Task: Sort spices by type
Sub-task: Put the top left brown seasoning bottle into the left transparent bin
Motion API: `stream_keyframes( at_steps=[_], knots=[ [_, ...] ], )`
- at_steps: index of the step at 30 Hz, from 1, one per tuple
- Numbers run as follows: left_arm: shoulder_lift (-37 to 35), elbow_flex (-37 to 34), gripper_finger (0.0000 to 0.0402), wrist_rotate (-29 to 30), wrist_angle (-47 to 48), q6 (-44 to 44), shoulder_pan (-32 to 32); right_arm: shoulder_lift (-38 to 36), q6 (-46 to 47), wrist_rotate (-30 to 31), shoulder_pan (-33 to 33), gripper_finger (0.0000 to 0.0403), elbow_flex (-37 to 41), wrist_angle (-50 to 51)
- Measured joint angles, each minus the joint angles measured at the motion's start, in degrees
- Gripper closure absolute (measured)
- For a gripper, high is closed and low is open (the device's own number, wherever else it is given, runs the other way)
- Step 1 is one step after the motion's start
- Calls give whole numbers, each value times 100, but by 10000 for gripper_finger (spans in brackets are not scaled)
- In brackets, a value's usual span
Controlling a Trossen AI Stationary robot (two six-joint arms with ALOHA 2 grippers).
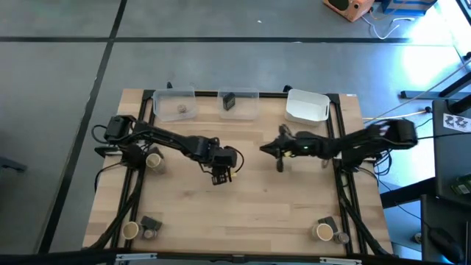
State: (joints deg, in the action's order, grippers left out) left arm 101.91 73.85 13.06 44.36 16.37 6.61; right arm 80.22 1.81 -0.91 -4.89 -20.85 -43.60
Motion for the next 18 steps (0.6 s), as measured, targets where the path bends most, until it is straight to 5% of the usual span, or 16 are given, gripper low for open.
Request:
stream_keyframes(
  at_steps=[9,18],
  knots=[
    [-2,-85,233,2,-40,-35,-46,1960,-231,-659,2,381,-1386,-649],
    [-2,-89,233,-17,-5,-49,-42,2868,-235,-1316,119,390,-2524,-714]
  ],
)
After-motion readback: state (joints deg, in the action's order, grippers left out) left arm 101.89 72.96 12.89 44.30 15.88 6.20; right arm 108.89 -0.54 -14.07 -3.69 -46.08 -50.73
